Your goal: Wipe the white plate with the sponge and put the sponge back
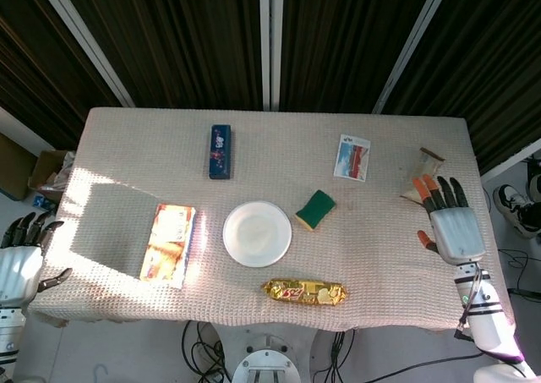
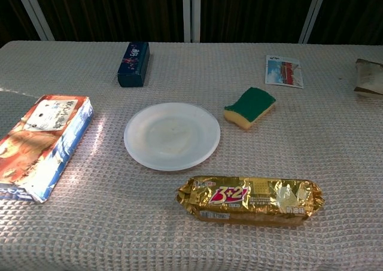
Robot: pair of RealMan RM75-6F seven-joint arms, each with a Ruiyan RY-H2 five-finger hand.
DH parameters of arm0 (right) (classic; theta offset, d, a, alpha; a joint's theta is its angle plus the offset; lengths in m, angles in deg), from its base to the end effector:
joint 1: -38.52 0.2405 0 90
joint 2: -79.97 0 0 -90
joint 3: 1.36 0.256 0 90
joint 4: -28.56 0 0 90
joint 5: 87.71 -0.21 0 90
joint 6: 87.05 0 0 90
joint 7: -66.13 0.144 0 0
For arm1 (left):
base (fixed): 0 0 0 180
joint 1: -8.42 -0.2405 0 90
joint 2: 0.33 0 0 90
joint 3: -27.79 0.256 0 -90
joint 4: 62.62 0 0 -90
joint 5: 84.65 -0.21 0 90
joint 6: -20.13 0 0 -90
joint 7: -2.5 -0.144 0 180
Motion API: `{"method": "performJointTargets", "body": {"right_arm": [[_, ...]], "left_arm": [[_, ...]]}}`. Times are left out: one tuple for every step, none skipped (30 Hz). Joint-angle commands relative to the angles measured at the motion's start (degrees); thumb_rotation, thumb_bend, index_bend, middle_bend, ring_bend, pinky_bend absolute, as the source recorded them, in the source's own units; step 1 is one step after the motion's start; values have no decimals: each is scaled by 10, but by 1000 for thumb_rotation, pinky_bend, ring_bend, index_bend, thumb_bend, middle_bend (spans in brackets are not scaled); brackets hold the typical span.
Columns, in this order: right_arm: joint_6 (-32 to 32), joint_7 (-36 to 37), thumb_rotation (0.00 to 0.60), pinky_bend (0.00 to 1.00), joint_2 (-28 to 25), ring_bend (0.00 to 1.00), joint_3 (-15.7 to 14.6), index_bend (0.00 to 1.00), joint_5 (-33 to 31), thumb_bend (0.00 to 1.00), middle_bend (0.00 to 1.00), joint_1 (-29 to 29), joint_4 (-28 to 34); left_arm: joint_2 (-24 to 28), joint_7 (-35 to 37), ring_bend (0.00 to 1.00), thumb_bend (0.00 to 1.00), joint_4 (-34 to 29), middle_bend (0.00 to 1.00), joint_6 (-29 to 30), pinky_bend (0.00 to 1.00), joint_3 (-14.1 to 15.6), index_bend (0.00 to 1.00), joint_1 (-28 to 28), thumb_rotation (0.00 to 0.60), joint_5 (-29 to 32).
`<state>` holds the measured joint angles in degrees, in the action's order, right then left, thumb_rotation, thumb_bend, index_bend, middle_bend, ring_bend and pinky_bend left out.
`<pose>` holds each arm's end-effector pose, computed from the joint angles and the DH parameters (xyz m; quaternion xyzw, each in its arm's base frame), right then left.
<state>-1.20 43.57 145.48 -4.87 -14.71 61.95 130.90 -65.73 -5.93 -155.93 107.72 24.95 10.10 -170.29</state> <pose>-0.2480 -0.2419 0.1327 0.6595 -0.3101 0.3387 0.5951 -0.3137 0.1633 0.1564 -0.5940 -0.3613 -0.3510 0.6273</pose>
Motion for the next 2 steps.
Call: {"method": "performJointTargets", "body": {"right_arm": [[50,42,600,0,-21,0,-20,0,36,132,78,-57,13],[53,46,600,0,-20,0,-21,0,41,132,80,-64,10]], "left_arm": [[-1,-4,85,0,-4,118,-3,117,0,215,2,600,2],[-2,-6,85,0,-5,118,-4,117,0,215,3,600,3]]}}
